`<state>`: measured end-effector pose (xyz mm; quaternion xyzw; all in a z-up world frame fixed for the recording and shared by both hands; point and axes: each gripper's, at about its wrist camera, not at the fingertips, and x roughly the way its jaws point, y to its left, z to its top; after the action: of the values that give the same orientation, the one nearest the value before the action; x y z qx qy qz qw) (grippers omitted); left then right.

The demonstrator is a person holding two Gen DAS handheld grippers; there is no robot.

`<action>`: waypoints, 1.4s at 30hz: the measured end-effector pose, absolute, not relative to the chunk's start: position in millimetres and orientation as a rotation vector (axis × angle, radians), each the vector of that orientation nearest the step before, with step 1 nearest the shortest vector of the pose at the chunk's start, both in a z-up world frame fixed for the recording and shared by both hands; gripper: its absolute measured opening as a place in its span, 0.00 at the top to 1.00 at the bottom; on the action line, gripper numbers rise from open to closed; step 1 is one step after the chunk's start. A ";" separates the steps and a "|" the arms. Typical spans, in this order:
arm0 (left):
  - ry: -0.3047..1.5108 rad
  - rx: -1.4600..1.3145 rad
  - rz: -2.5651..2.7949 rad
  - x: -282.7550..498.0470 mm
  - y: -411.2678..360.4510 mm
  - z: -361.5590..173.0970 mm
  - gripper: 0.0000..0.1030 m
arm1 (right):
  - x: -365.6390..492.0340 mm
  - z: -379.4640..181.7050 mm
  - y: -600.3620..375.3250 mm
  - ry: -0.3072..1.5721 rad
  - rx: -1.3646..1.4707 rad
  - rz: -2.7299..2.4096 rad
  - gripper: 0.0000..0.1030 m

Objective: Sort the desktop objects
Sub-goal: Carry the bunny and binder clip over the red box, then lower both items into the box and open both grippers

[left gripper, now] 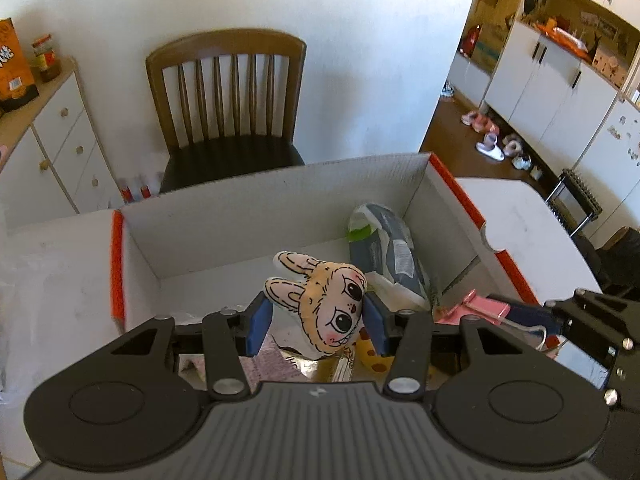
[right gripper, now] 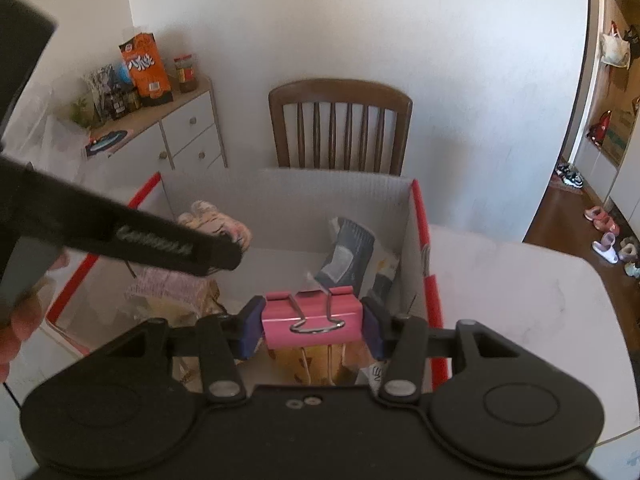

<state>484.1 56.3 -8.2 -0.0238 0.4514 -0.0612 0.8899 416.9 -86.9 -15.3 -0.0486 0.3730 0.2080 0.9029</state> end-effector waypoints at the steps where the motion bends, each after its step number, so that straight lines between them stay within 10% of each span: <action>1: 0.947 -0.043 -0.124 487.0 55.1 -11.5 0.53 | 416.9 -17.9 -86.2 0.776 -0.106 0.431 0.52; 19: 1.044 -0.020 -0.134 504.8 45.9 -52.9 0.52 | 423.9 -40.4 -87.1 0.835 -0.106 0.453 0.52; 26: 1.032 -0.031 -0.135 501.9 43.9 -51.3 0.29 | 421.5 -38.6 -89.0 0.833 -0.093 0.484 0.43; 42: 0.968 -0.050 -0.122 468.9 53.9 -12.1 0.29 | 392.0 -4.7 -96.7 0.760 -0.123 0.512 0.31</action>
<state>468.9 53.9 -12.1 -0.0242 0.4650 -0.0586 0.8831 392.0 -96.7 -4.7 -0.0593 0.3668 0.2472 0.8949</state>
